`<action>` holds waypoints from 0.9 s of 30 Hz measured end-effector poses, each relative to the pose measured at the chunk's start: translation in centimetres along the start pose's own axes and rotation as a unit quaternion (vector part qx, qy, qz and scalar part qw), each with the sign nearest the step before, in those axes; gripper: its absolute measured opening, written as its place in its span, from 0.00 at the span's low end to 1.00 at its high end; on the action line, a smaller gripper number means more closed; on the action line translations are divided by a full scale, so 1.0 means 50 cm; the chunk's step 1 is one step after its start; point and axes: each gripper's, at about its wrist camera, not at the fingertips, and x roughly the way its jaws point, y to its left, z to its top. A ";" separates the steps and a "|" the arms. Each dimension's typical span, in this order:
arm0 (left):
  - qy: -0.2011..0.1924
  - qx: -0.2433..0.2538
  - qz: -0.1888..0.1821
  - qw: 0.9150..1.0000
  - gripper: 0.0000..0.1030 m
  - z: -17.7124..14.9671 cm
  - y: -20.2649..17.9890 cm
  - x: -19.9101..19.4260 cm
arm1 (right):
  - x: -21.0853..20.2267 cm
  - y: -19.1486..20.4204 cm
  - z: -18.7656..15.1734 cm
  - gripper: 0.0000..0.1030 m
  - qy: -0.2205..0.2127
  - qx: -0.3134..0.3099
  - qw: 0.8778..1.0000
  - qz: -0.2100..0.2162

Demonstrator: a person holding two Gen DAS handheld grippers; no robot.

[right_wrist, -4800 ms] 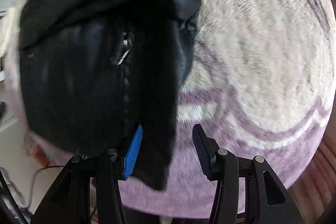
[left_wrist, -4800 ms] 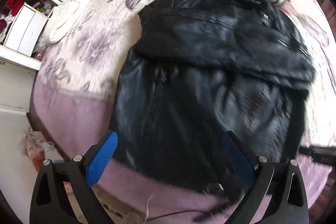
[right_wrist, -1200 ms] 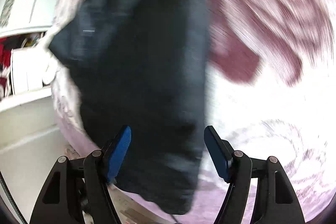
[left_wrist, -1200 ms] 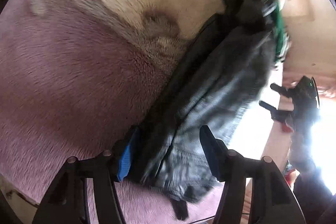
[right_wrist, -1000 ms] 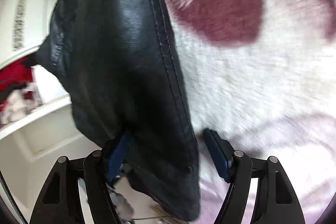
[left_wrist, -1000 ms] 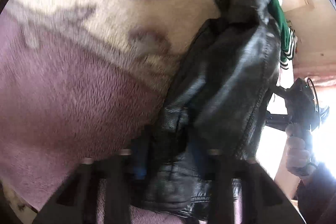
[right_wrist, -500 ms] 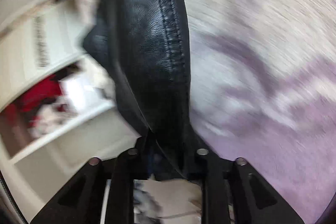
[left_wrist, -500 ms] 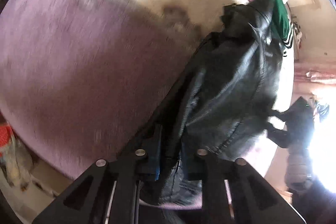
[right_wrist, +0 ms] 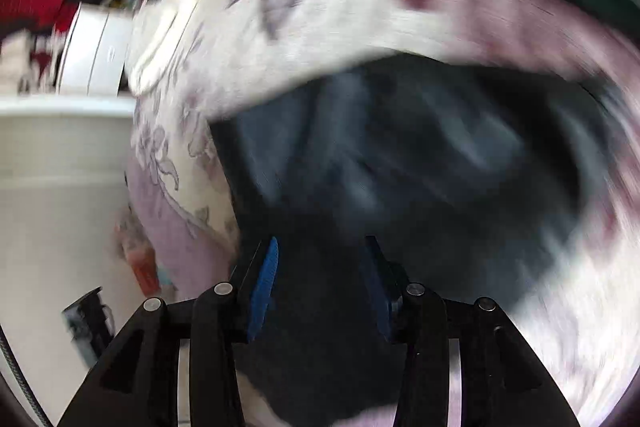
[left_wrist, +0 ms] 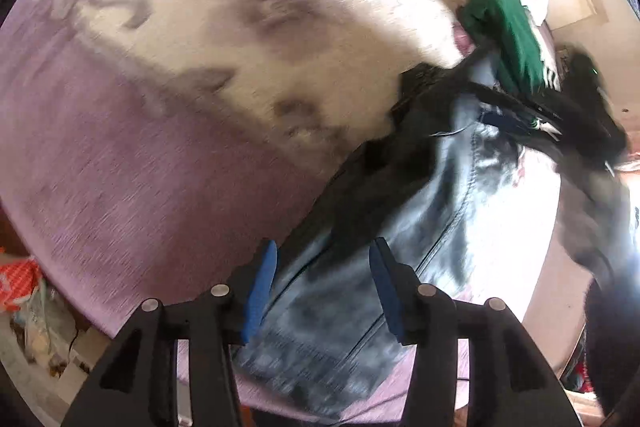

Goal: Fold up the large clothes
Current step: 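Lift the hem with both tools and fold it toward the collar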

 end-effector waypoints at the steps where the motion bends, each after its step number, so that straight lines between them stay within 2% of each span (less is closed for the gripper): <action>1: -0.005 0.002 -0.004 1.000 0.44 0.011 -0.025 0.010 | 0.049 0.023 0.044 0.44 0.006 -0.009 1.000 -0.030; 3: -0.015 0.008 -0.016 1.000 0.44 0.029 -0.050 0.017 | 0.127 0.047 0.102 0.44 0.018 -0.033 0.995 -0.090; 4: -0.019 0.011 -0.023 0.999 0.44 0.044 -0.067 0.028 | 0.178 0.046 0.137 0.44 0.039 -0.029 0.991 -0.125; 6: -0.021 0.005 -0.036 0.999 0.44 0.064 -0.086 0.048 | 0.182 0.057 0.152 0.44 0.044 -0.027 0.990 -0.129; 9: -0.009 -0.017 -0.069 0.997 0.44 0.087 -0.102 0.085 | 0.135 0.084 0.166 0.44 0.044 -0.027 0.993 -0.105; 12: 0.014 -0.013 -0.060 0.998 0.44 0.105 -0.123 0.139 | 0.028 0.062 0.123 0.44 0.018 -0.018 0.996 -0.089; 14: 0.031 -0.005 -0.028 0.999 0.44 0.116 -0.132 0.185 | -0.018 0.030 0.070 0.44 0.023 0.008 0.996 -0.080; 16: 0.049 -0.002 -0.007 0.999 0.44 0.126 -0.126 0.224 | 0.001 0.011 0.021 0.42 0.064 0.018 0.995 -0.074; 18: 0.059 -0.001 -0.002 0.998 0.45 0.133 -0.125 0.236 | 0.033 -0.016 -0.023 0.34 0.097 0.013 0.991 -0.091; 19: 0.064 0.002 0.005 0.998 0.46 0.137 -0.127 0.240 | 0.059 -0.026 -0.035 0.34 0.106 0.010 0.989 -0.102; 21: 0.064 0.004 0.017 0.998 0.46 0.140 -0.129 0.248 | 0.114 -0.033 -0.042 0.35 0.103 -0.004 0.985 -0.139; 22: 0.062 0.004 0.022 0.998 0.46 0.140 -0.126 0.254 | 0.150 -0.036 -0.040 0.36 0.099 0.009 0.981 -0.165; 23: 0.060 0.001 0.023 0.998 0.47 0.140 -0.125 0.256 | 0.150 -0.036 -0.040 0.36 0.099 0.009 0.981 -0.165; 25: 0.060 -0.008 0.019 0.998 0.48 0.142 -0.123 0.251 | 0.161 -0.017 -0.034 0.36 0.112 -0.009 0.974 -0.195; 26: 0.059 -0.012 0.016 0.998 0.48 0.141 -0.123 0.244 | 0.154 -0.018 -0.034 0.36 0.120 -0.012 0.974 -0.190; 27: 0.058 -0.015 0.013 0.998 0.48 0.141 -0.122 0.238 | 0.113 -0.041 -0.033 0.36 0.123 0.008 0.983 -0.135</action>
